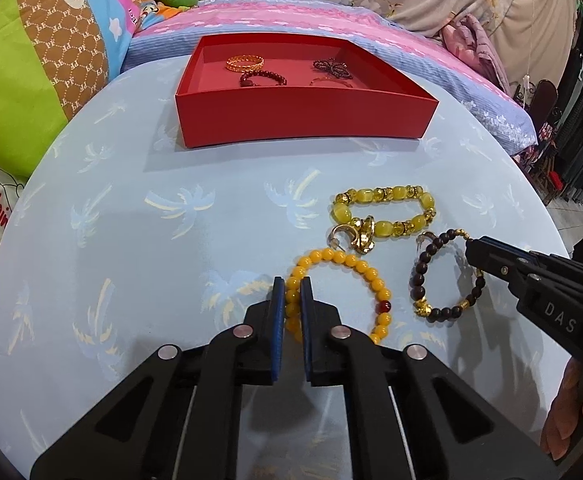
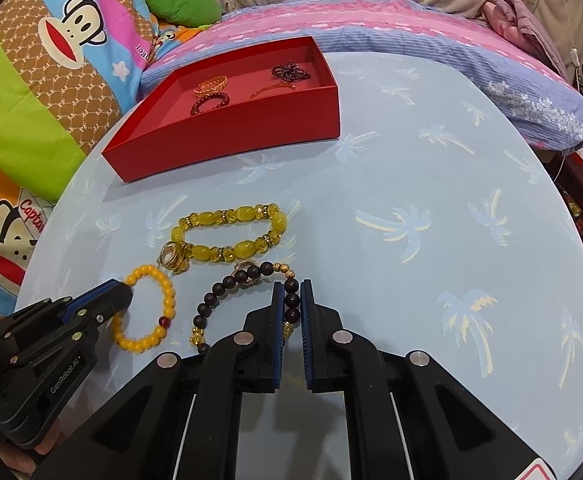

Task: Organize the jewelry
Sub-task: 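Grasp the black-and-gold bead bracelet with the right tool while the left tool grasps the yellow amber bracelet, then carry both bead bracelets into the red box and open both tools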

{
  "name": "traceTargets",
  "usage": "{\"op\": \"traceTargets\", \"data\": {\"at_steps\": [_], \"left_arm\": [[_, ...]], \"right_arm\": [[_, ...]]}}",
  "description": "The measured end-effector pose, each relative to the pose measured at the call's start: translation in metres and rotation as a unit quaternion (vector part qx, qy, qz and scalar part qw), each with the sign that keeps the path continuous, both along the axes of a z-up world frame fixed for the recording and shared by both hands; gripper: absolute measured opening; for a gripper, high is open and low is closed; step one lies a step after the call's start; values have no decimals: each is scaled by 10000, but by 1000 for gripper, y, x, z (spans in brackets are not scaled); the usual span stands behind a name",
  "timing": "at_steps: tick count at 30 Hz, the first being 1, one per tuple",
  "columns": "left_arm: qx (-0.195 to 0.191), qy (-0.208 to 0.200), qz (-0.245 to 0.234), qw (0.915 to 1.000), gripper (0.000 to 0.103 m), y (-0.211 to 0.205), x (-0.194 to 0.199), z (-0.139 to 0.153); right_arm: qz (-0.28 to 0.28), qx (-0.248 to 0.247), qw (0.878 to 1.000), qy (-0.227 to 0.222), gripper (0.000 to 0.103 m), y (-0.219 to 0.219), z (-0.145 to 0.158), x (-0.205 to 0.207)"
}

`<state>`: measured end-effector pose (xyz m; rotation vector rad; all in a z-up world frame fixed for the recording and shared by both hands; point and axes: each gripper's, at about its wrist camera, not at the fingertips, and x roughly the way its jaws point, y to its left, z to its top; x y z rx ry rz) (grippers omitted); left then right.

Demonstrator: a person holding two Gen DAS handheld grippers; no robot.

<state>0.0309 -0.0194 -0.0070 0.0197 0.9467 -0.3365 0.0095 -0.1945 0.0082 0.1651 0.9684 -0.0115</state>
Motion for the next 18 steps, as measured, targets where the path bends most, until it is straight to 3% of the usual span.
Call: {"op": "traceTargets", "data": {"at_steps": [18], "left_arm": [[-146,-274,-185,9993,7,-4,14,52]], "right_arm": [[166,70,9988,-448,8,5,45,10]]}}
